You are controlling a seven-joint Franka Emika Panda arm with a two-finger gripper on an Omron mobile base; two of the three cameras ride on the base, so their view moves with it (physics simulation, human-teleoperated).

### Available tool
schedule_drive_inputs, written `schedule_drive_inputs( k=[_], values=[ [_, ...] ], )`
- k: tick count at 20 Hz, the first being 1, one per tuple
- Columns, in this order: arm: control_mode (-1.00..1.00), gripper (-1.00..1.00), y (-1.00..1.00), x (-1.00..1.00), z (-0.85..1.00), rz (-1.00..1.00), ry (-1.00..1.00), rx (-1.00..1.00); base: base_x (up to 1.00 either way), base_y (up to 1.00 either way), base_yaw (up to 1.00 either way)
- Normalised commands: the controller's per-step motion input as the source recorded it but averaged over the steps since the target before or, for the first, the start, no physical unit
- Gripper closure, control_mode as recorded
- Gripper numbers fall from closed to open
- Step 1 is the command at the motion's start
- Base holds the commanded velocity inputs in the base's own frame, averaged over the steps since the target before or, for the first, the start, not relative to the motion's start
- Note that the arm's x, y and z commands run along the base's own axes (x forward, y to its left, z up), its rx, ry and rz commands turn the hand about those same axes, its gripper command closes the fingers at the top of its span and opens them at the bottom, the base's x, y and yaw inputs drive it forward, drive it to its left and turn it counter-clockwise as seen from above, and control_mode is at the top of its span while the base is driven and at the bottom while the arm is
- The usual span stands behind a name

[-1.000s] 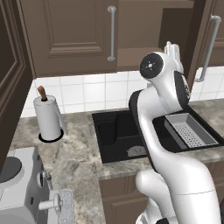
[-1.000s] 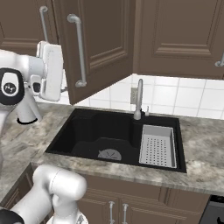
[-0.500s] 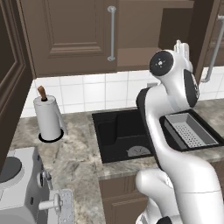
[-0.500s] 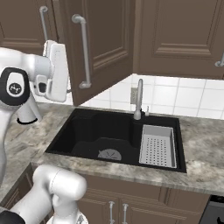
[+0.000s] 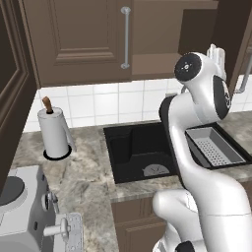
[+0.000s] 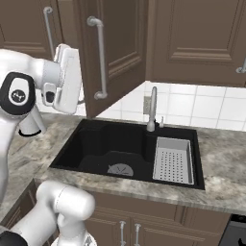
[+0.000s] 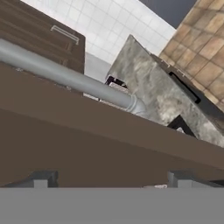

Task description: Open the cabinet, pick the kettle from the cabinet, and place it in the sink.

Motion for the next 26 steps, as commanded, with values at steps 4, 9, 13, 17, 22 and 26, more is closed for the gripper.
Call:
schedule_drive_inputs(
  k=[4,9,13,17,22,26],
  values=[
    [-1.0,-1.0,-0.38,-0.09,0.0,-0.07,0.0,0.02,0.0,0.0,0.0],
    [-1.0,-1.0,-0.49,0.0,0.0,-0.03,0.01,0.04,0.0,0.0,0.0],
    [-1.0,-1.0,-0.53,0.0,0.0,-0.01,0.02,0.05,0.0,0.0,0.0],
    [-1.0,-1.0,-0.52,0.0,0.0,0.0,0.04,0.04,0.0,0.0,0.0],
    [-1.0,-1.0,-0.46,0.0,-0.01,0.0,0.02,0.02,0.0,0.0,0.0],
    [-1.0,-1.0,-0.28,0.0,-0.04,0.0,0.0,0.0,0.0,0.0,0.0]
  ],
)
